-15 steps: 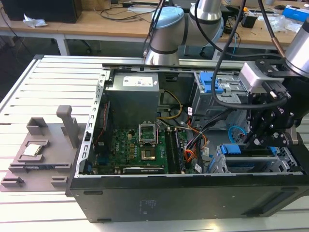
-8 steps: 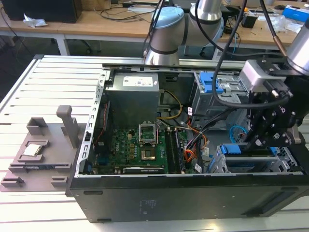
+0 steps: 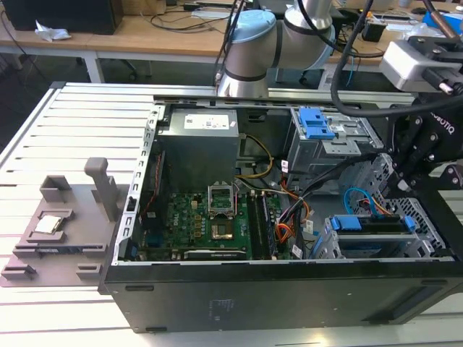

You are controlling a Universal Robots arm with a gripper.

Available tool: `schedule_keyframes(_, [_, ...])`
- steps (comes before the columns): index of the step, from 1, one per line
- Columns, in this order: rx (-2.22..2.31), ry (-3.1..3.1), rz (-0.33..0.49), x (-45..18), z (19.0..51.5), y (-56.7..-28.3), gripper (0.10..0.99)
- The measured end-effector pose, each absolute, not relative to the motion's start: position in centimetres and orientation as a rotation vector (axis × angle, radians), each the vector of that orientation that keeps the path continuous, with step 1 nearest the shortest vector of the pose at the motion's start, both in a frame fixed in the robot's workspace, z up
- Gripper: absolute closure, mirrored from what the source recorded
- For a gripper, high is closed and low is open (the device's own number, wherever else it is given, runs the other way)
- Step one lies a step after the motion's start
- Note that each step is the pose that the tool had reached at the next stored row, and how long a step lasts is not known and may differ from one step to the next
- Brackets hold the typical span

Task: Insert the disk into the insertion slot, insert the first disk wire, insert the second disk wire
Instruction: 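Insert the second disk wire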

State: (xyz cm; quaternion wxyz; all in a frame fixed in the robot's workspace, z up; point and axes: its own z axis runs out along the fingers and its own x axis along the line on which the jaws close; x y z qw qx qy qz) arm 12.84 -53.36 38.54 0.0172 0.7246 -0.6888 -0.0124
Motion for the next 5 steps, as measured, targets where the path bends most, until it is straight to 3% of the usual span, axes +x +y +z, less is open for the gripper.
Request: schedule_keyframes(5, [2.252, -2.14, -0.038, 12.84, 38.58, -53.36, 0.98])
